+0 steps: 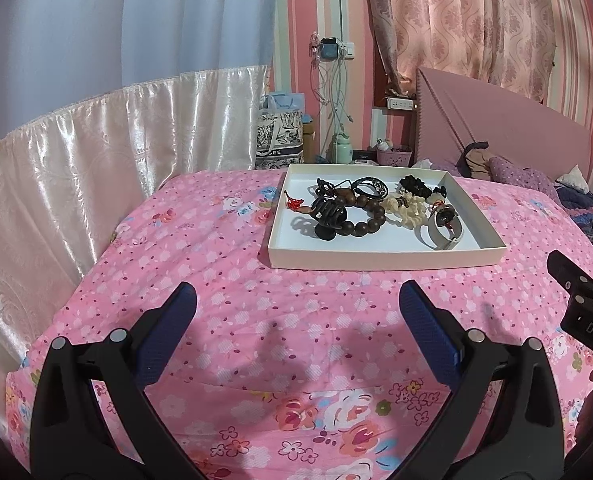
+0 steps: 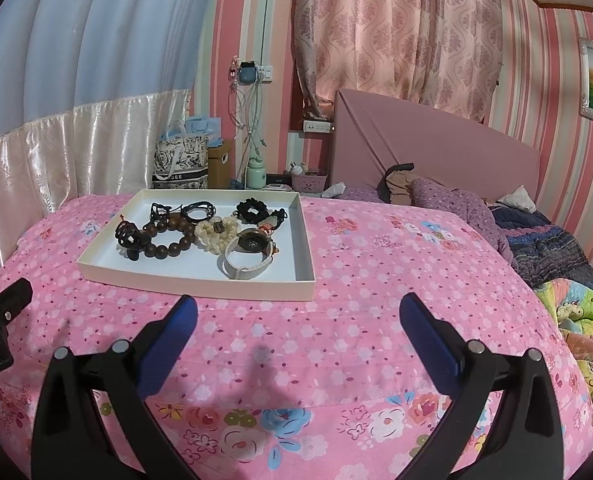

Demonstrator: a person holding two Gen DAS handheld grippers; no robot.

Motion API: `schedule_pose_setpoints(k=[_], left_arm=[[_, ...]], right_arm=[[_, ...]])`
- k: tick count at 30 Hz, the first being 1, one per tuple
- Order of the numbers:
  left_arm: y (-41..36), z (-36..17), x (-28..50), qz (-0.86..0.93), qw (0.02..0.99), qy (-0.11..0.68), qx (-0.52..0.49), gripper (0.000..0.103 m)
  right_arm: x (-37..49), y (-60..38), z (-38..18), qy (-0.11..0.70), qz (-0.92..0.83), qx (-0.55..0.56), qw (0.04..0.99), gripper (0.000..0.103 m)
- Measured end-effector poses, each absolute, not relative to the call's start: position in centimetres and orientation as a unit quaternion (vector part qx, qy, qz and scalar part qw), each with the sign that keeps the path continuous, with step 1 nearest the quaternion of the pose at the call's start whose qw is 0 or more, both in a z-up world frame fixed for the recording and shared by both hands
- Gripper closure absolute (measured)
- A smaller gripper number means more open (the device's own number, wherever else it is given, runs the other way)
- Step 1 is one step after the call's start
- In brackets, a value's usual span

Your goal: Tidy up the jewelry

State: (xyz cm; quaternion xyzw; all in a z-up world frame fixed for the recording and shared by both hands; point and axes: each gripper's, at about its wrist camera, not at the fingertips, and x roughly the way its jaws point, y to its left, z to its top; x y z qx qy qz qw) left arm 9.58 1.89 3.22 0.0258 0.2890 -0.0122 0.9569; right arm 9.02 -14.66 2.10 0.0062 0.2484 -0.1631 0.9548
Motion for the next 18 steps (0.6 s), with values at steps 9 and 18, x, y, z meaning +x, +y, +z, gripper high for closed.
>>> schedule_pose_setpoints(k=[9, 18], left_arm=[[1.87, 3.22, 9.55, -0.011, 0.957, 0.289, 0.026, 0.003], [1.92, 3.23, 9.59, -0.011, 0.957, 0.289, 0.025, 0.003]], right_arm=[[8.98, -14.73, 2.1, 0.248, -0.164, 0.008, 0.955, 0.002], [8.96, -14.76, 2.1, 0.247, -0.164, 0.008, 0.955, 0.002]])
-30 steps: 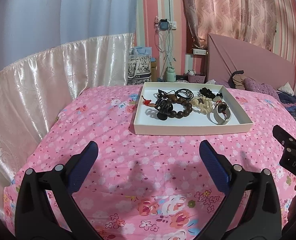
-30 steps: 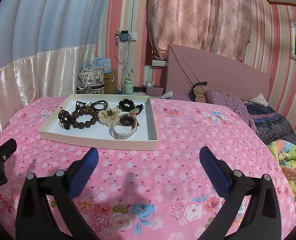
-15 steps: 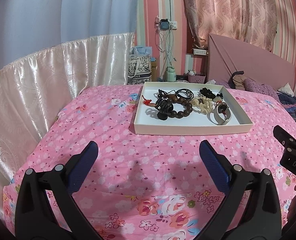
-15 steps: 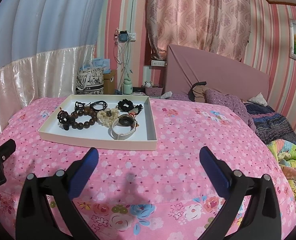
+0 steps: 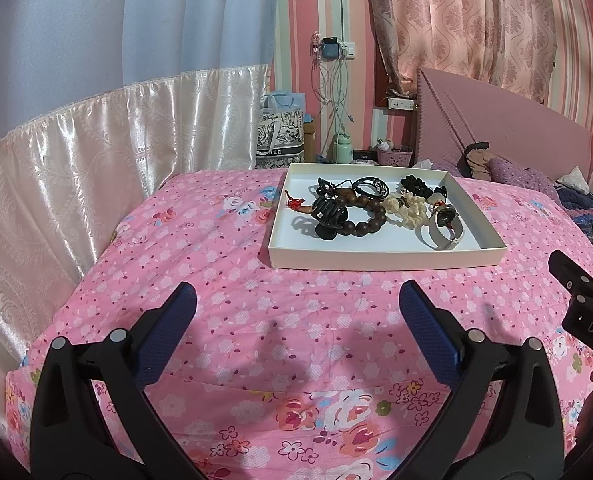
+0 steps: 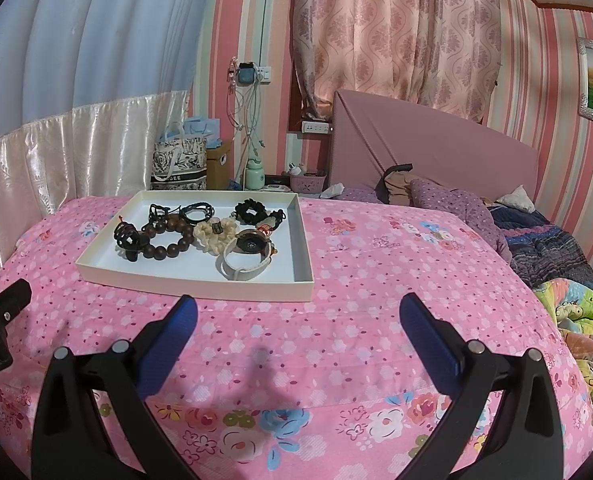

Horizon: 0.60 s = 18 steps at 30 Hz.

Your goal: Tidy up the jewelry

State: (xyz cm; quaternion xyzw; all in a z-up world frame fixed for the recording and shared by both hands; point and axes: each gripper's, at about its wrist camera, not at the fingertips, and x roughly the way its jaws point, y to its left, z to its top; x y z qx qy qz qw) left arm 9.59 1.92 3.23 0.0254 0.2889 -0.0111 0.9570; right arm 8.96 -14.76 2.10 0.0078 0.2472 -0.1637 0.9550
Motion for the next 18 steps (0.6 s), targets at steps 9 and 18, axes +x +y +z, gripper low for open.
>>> schedule_pose_setpoints(k=[9, 18], left_arm=[[1.98, 3.25, 9.62, -0.011, 0.957, 0.289, 0.025, 0.003], [1.9, 3.15, 9.54, -0.009, 0.957, 0.288, 0.025, 0.003]], right_arm=[[9.02, -15.01, 2.19, 0.246, -0.166, 0.008, 0.955, 0.002], [9.06, -15.1, 2.21, 0.246, -0.166, 0.008, 0.955, 0.002]])
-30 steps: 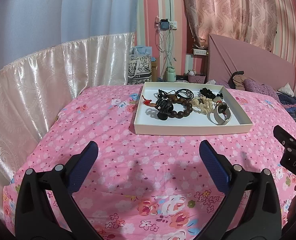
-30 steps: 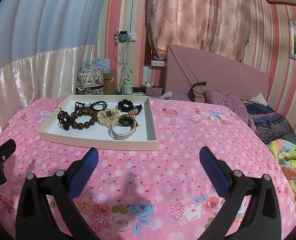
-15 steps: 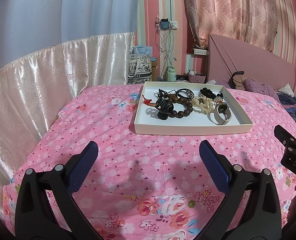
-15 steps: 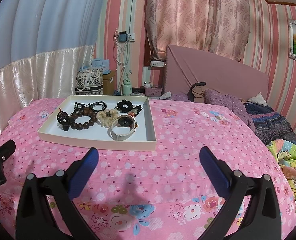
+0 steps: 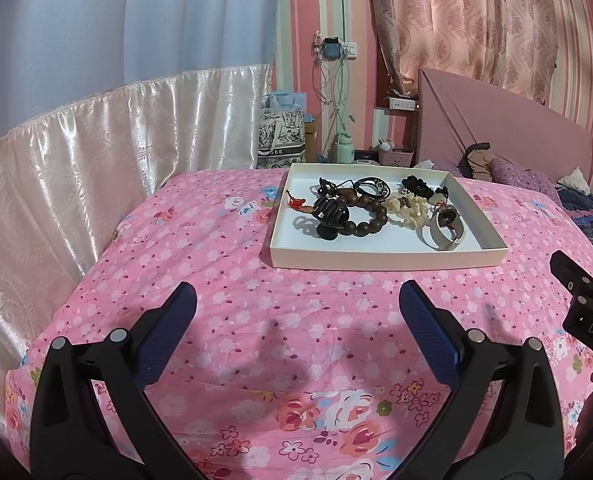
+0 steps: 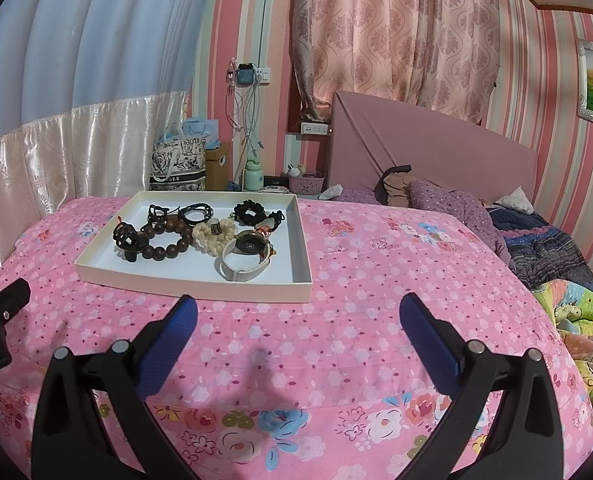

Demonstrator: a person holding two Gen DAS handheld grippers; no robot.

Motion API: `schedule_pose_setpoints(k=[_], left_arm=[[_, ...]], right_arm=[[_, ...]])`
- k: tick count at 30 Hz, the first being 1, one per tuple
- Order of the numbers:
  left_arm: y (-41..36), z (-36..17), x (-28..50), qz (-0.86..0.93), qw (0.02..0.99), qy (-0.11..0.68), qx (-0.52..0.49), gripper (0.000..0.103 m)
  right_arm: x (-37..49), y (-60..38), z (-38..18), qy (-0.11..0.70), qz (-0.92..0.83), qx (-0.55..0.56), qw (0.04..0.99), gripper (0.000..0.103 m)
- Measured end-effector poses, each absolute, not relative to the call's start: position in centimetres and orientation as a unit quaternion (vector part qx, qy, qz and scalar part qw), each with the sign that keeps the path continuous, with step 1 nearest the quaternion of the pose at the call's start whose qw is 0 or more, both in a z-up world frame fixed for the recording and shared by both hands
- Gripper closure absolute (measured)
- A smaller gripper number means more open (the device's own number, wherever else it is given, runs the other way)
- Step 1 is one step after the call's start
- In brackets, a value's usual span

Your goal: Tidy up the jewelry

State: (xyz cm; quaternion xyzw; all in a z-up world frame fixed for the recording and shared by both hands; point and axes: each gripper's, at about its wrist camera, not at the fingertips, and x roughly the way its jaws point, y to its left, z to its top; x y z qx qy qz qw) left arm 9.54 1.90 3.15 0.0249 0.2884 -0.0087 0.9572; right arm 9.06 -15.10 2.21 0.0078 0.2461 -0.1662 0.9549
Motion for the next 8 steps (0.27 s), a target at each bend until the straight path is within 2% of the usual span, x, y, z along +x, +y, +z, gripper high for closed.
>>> schedule_pose_setpoints(k=[8], left_arm=[[2.31, 2.92, 9.72, -0.01, 0.953, 0.301, 0.012, 0.003]], right_arm=[[9.04, -15.07, 2.19, 0.246, -0.166, 0.008, 0.955, 0.002]])
